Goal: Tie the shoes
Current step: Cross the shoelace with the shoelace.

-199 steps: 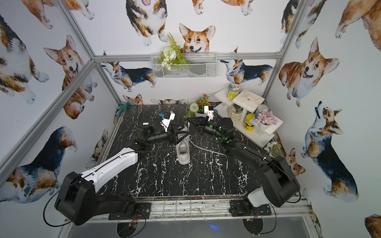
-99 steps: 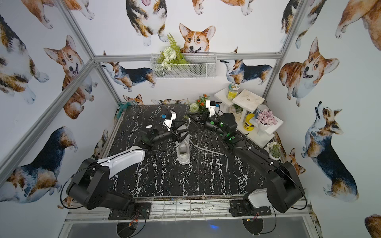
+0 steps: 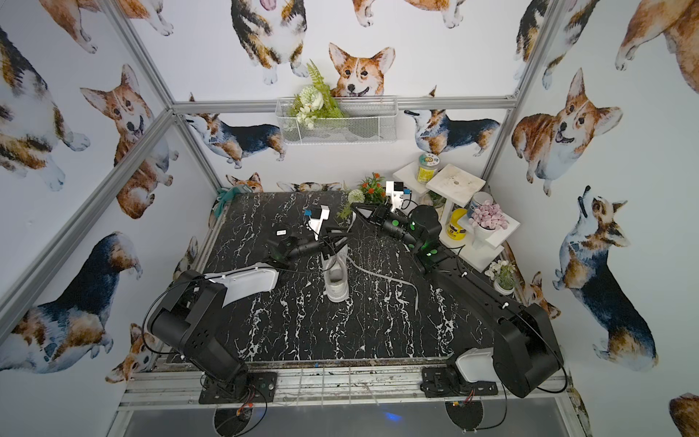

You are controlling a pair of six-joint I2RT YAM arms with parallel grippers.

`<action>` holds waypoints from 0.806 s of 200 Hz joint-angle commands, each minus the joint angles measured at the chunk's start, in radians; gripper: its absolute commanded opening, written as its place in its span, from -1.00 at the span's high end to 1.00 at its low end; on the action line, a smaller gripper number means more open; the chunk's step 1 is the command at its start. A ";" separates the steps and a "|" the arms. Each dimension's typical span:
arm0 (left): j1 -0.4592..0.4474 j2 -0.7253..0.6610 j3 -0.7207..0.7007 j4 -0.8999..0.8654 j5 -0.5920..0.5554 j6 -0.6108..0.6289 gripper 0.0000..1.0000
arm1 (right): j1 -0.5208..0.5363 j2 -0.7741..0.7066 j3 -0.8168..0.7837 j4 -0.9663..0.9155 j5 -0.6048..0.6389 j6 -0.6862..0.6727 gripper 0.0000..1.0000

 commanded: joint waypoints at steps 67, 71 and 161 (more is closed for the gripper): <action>0.007 -0.050 0.000 -0.015 0.028 -0.002 1.00 | -0.062 0.032 0.035 -0.208 0.084 -0.268 1.00; 0.008 -0.052 0.000 -0.021 0.029 -0.005 1.00 | -0.062 0.042 0.050 -0.237 0.095 -0.306 1.00; 0.088 -0.020 0.133 -0.386 0.117 -0.141 1.00 | -0.086 0.222 0.255 -0.613 0.514 -0.912 -0.24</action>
